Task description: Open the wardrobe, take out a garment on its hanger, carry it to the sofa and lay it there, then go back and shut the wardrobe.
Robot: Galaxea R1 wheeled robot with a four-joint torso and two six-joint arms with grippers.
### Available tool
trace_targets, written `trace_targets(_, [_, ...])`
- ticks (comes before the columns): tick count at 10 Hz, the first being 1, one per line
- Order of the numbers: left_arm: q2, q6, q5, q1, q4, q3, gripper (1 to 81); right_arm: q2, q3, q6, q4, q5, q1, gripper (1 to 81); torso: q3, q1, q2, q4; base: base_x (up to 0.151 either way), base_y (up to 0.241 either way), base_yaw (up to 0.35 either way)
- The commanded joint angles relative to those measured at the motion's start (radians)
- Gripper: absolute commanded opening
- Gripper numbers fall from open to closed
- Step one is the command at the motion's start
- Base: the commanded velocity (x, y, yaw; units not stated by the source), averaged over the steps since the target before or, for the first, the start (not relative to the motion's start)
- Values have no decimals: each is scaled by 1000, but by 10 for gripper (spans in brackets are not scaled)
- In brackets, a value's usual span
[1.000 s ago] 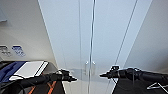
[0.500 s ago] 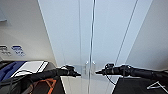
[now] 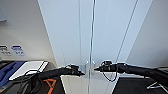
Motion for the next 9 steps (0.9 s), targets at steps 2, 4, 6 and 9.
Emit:
trace_targets(2, [40,-1,16,-160,-3,-43,811,101,-126,5,9,17,200,811,0,0,0,0,0,0,0])
trace_targets(4, [69,0,14,-160,-3,-84,811,149,-181,5,9,17,208,811,0,0,0,0,0,0,0])
trace_targets(6, [104,2,14,-160,-3,-121,811,189,-233,5,7,18,205,811,0,1,0,0,0,0,0])
trace_targets(9, [188,6,0,-160,8,-225,811,214,-256,5,6,18,199,811,0,1,0,0,0,0,0])
